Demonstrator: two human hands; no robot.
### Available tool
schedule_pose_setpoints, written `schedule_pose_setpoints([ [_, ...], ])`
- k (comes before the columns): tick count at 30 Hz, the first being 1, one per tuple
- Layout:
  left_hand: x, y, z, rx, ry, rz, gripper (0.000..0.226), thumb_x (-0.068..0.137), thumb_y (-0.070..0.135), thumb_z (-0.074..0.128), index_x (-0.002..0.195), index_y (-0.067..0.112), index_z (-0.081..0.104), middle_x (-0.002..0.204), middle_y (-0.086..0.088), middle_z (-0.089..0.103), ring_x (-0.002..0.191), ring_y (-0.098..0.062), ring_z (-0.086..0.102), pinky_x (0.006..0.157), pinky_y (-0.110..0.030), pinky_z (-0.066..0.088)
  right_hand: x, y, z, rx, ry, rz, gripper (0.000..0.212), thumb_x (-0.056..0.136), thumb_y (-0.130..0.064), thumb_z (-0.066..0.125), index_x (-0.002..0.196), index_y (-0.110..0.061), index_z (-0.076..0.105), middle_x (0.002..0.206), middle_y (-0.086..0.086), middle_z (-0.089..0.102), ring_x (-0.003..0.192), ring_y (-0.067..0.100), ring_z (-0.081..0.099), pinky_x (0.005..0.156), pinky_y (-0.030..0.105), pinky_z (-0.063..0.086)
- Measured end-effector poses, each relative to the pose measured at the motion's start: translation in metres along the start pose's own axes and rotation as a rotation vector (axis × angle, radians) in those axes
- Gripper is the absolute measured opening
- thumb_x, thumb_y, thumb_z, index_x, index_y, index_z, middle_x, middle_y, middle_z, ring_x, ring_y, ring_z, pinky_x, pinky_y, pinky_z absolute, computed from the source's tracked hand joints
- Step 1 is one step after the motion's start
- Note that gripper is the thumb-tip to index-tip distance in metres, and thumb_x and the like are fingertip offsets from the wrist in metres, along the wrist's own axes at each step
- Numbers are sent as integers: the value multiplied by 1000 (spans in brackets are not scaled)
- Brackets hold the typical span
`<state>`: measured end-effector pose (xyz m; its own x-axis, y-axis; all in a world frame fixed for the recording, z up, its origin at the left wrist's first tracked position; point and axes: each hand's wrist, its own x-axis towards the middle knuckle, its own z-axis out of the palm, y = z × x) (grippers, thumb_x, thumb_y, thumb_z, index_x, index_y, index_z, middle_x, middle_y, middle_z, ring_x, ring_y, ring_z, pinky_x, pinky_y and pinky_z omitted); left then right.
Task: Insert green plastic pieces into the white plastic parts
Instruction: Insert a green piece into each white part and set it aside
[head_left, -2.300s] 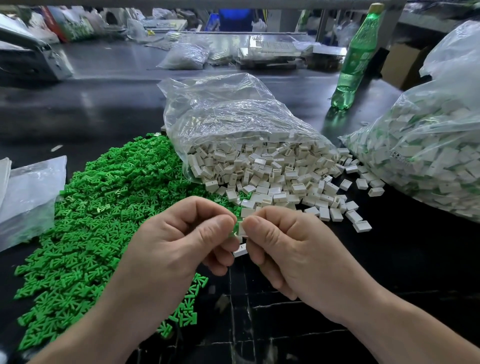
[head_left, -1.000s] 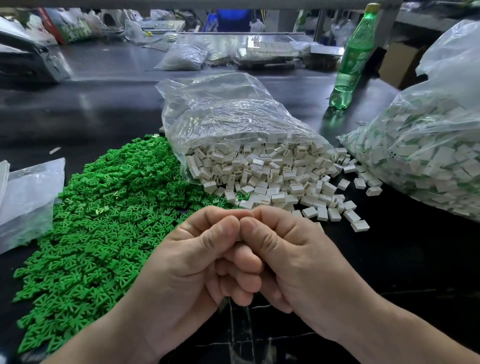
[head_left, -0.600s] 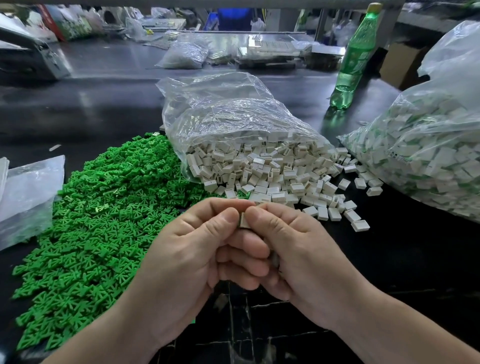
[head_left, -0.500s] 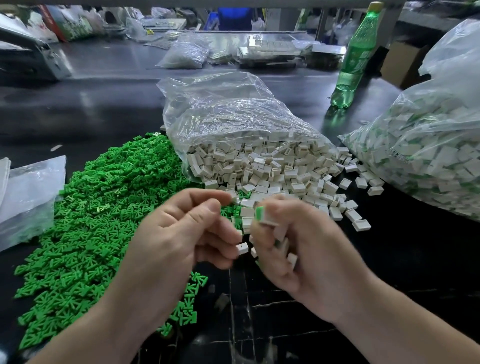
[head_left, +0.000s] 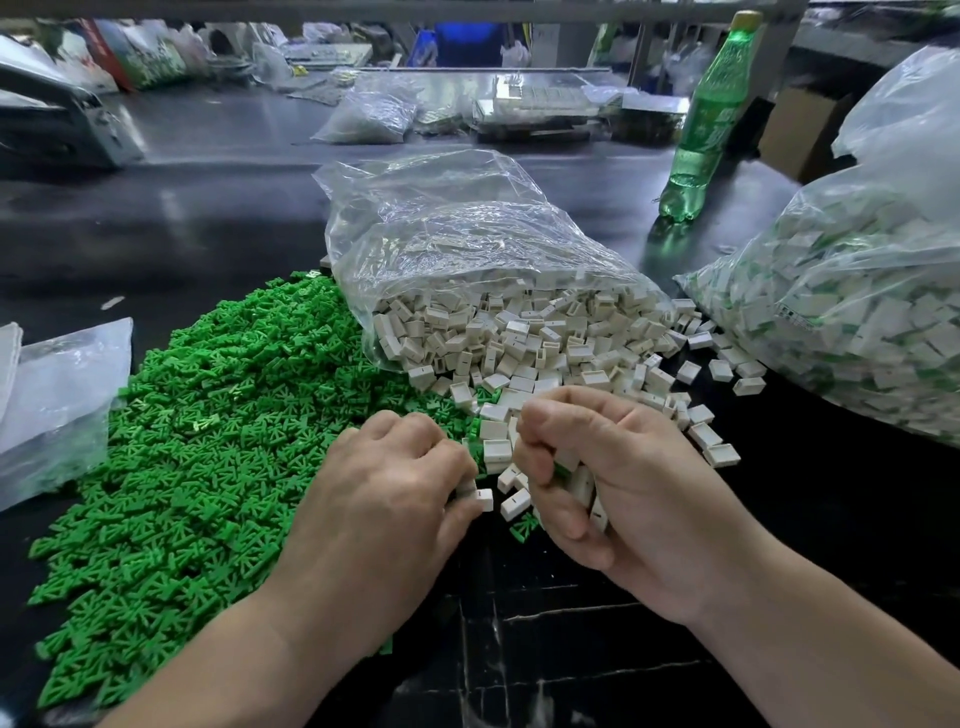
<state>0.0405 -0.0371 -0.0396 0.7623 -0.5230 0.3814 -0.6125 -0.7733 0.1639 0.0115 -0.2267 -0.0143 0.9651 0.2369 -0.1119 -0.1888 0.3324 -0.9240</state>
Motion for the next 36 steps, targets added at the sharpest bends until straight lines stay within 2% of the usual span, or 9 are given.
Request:
schedule_pose_setpoints([
  [4, 1, -1, -5, -14, 42, -32, 19, 88, 39, 53, 83, 24, 63, 83, 10, 62, 79, -15, 54, 76, -33, 41, 1, 4, 1, -159, 33, -24, 22, 88, -33, 68, 73, -18, 63, 74, 18, 49, 43, 15, 40, 35, 18, 31],
  [7, 2, 0, -10, -65, 108, -73, 9, 91, 30, 67, 86, 24, 63, 80, 14, 63, 76, -9, 54, 72, -24, 37, 2, 8, 2, -212, 31, -42, 21, 88, -32, 68, 72, -20, 64, 69, 16, 51, 41, 13, 41, 36, 19, 32],
  [11, -1, 7, -21, -448, 199, -283, 9, 86, 44, 64, 90, 36, 62, 75, 19, 64, 80, 4, 60, 64, -5, 44, 0, 12, 2, -331, 1, -65, 12, 87, -39, 71, 90, -27, 70, 63, 3, 55, 40, 9, 45, 36, 20, 35],
  [16, -5, 15, -29, -1009, 115, -425, 13, 79, 42, 68, 84, 31, 70, 73, 5, 72, 62, -1, 64, 55, -12, 49, -3, 19, 5, -598, -72, -204, 33, 83, -66, 66, 115, -60, 62, 71, -12, 57, 54, 5, 52, 47, 21, 44],
  [19, -5, 16, -30, -1098, 45, -393, 10, 83, 40, 73, 89, 32, 72, 79, 4, 74, 65, -3, 65, 59, -14, 51, -3, 20, 7, -651, -71, -284, 26, 92, -50, 64, 118, -53, 62, 70, -19, 59, 55, 0, 55, 52, 14, 44],
  [21, -7, 16, -29, -1016, 46, -346, 13, 83, 39, 67, 95, 37, 70, 85, 9, 74, 70, -3, 68, 61, -16, 54, -3, 19, 7, -601, -42, -262, 21, 95, -40, 65, 115, -46, 66, 67, -14, 60, 51, 1, 54, 47, 13, 42],
  [25, -11, 1, -28, -468, 163, -305, 21, 85, 54, 57, 100, 40, 61, 85, 19, 66, 80, 1, 64, 55, -14, 49, -2, 13, 6, -358, 63, -132, 8, 94, -27, 68, 99, -32, 74, 65, 3, 56, 44, 8, 46, 36, 20, 35],
  [30, -9, -18, -22, 31, -101, -315, 44, 81, 69, 44, 107, 38, 63, 94, 20, 53, 83, -3, 50, 68, -27, 37, -2, 5, 8, -181, 81, -19, 11, 90, -29, 72, 93, -19, 76, 68, 2, 55, 43, 10, 42, 35, 19, 31],
  [36, -5, -17, -15, 154, -160, -279, 31, 85, 59, 55, 105, 37, 65, 90, 17, 55, 85, -10, 52, 74, -30, 37, -1, 1, 7, -75, 62, 65, 30, 80, -33, 70, 94, -6, 72, 70, 3, 55, 44, 11, 40, 35, 17, 29],
])
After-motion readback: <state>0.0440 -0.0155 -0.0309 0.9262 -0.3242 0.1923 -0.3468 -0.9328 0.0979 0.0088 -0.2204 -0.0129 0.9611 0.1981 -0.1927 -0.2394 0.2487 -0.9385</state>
